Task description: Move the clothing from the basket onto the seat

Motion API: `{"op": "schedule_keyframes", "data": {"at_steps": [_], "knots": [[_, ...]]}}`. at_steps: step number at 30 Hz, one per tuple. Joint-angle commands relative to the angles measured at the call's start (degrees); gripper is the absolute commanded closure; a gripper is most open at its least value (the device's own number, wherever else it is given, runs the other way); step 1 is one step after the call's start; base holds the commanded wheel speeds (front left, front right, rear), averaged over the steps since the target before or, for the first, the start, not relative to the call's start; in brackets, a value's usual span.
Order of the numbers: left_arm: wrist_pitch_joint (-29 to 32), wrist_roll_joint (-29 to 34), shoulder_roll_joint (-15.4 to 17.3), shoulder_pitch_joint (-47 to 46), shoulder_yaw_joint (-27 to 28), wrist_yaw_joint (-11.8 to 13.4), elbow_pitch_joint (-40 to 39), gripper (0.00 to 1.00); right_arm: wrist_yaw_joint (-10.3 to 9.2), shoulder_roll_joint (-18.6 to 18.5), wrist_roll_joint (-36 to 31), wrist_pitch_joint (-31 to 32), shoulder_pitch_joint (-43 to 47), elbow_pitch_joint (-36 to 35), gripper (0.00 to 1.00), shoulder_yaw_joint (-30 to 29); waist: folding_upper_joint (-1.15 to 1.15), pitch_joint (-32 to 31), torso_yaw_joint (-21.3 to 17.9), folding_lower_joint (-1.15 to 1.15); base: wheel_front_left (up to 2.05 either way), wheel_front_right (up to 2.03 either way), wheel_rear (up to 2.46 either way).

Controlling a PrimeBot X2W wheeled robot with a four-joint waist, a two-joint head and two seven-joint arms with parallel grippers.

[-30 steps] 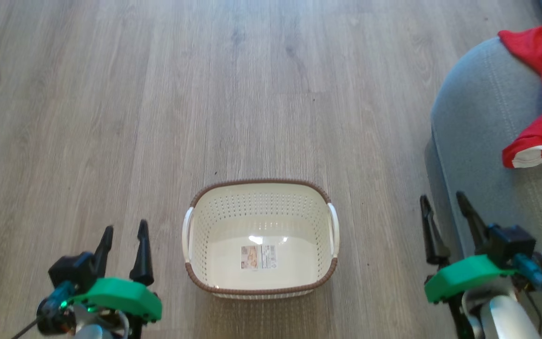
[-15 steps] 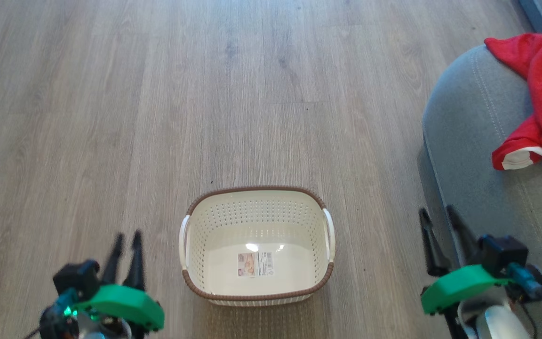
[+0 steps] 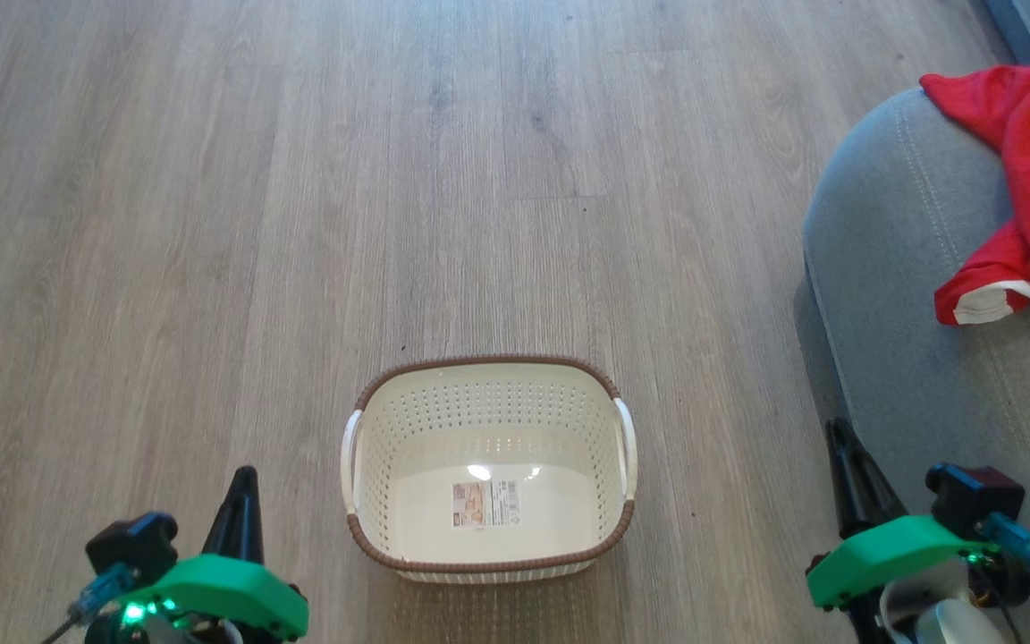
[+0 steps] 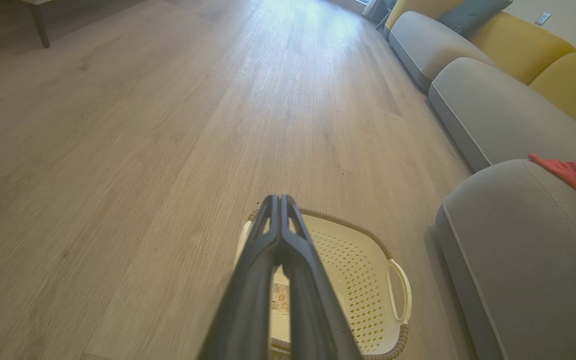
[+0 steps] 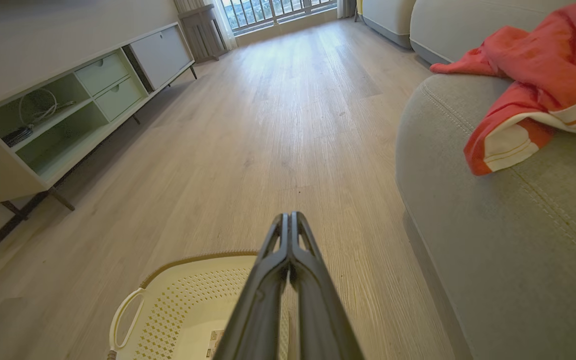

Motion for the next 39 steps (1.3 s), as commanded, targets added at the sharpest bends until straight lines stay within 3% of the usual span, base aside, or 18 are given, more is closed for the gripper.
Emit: {"op": "schedule_keyframes", "data": {"at_steps": [1, 39], "knots": [[0.26, -1.63, 0.27, -2.14, 0.95, -0.3, -2.01, 1.0, 0.06, -0.07, 1.88, 0.34, -2.02, -2.11, 1.0, -0.41, 0.0, -0.03, 0.0, 0.0, 0.0, 0.0, 0.0], [6.34, -23.69, 0.38, -3.56, 3.33, -2.27, -3.25, 1.0, 0.2, -0.11, 26.51, 6.45, -3.08, -3.27, 1.0, -2.19, 0.0, -0.71, 0.12, 0.0, 0.0, 0.0, 0.0]]}}
